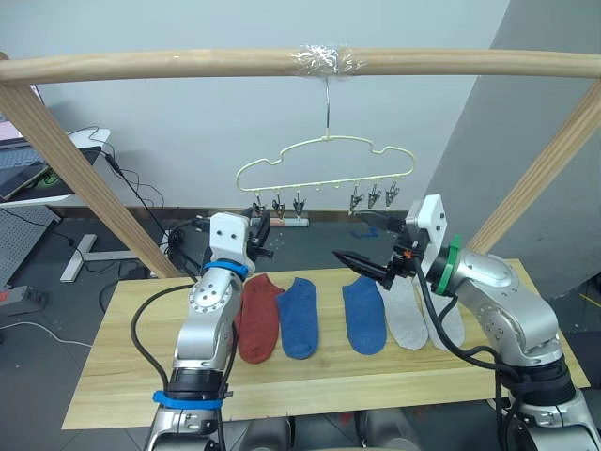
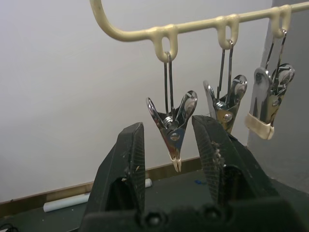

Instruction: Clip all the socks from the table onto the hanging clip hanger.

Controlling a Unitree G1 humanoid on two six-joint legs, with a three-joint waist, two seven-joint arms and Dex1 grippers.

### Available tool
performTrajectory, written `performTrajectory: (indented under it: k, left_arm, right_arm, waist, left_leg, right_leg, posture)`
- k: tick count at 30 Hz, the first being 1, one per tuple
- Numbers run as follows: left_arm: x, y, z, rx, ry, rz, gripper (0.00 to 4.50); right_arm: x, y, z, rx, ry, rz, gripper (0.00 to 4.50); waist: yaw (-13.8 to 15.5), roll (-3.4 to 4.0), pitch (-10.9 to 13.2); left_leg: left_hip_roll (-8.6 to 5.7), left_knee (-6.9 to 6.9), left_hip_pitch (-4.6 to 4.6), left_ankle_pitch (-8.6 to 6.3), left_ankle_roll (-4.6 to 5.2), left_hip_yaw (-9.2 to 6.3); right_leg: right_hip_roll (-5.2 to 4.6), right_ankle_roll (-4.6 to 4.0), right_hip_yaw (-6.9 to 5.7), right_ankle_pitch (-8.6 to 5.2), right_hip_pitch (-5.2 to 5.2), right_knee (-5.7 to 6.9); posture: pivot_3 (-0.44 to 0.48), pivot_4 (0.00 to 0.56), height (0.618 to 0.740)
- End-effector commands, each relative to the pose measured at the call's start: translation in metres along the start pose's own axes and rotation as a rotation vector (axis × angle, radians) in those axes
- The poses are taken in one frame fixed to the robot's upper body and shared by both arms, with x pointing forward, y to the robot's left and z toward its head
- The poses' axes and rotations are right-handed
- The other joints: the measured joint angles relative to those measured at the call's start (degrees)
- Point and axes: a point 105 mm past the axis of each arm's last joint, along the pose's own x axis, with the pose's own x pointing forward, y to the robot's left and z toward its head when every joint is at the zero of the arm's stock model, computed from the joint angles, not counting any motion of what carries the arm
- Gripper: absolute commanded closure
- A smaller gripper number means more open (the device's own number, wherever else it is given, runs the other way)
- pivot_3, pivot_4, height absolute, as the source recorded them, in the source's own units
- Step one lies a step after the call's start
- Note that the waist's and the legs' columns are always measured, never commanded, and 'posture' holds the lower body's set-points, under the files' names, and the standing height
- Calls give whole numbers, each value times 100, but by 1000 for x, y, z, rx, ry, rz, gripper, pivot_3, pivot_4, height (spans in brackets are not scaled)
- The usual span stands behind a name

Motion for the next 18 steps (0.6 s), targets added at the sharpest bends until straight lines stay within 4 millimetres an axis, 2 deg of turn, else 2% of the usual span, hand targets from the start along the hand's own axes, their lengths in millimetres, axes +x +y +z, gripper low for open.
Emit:
performTrajectory:
  k: [1,18]
  left_arm:
    - [5,-2,18,16,-72,-2,2786]
    - [12,-2,21,14,-94,8,2786]
  right_arm:
    - [-1,3,17,-57,-38,14,0]
    - [-2,2,19,-67,-39,8,0]
  waist:
    - [-11,-1,1]
    - [-72,-4,12]
  left_leg:
    - [0,0,0,0,0,0]
    - [0,0,-1,0,0,0]
  right_leg:
    - [0,0,0,0,0,0]
    - [0,0,0,0,0,-1]
  posture:
    - [-106,147,740]
    - [-123,147,740]
